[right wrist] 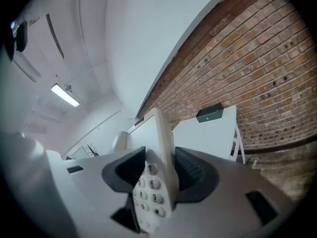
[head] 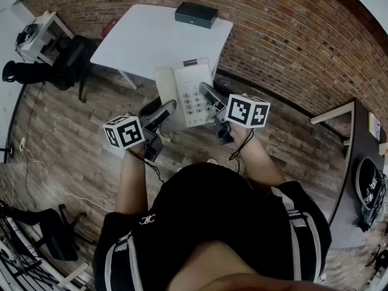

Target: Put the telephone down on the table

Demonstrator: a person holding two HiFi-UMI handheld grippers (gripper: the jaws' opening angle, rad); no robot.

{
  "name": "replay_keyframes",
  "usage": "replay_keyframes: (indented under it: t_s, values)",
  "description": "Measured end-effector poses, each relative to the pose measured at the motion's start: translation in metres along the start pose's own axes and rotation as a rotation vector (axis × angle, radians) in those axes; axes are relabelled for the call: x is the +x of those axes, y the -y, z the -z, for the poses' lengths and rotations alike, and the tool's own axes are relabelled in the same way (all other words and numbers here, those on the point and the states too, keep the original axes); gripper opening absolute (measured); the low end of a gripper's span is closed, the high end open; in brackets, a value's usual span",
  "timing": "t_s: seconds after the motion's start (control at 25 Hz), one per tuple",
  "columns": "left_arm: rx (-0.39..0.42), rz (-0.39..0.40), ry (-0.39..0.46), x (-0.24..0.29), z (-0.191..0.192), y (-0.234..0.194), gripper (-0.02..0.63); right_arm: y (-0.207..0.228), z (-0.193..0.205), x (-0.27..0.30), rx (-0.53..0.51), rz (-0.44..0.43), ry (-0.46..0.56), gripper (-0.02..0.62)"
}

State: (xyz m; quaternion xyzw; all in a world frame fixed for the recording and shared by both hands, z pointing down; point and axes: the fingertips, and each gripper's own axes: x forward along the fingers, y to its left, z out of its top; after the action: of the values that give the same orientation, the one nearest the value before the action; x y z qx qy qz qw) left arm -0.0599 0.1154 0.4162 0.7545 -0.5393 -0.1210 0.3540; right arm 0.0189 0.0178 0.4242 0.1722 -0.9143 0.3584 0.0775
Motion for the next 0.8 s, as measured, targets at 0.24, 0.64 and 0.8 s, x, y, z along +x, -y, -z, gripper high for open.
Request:
replay_keyframes:
  t_s: [0.24,0.64,0.8]
  values:
    - [-0.001,-0.001,0.0,-0.002,-0.001,0.006,0.298,-0.003,-0.003,-0.004,0.005,-0.007,0.005,0.17]
    - [0.03,0.018,-0.006,-0.015,0.006,0.016,0.298,-0.014,0.007,-0.019,0.02,0.006,0.052,0.175]
    - [0.029,0.035,-0.013,-0.025,0.007,0.016,0.298,-0.021,0.015,-0.02,0.023,0.019,0.06,0.175]
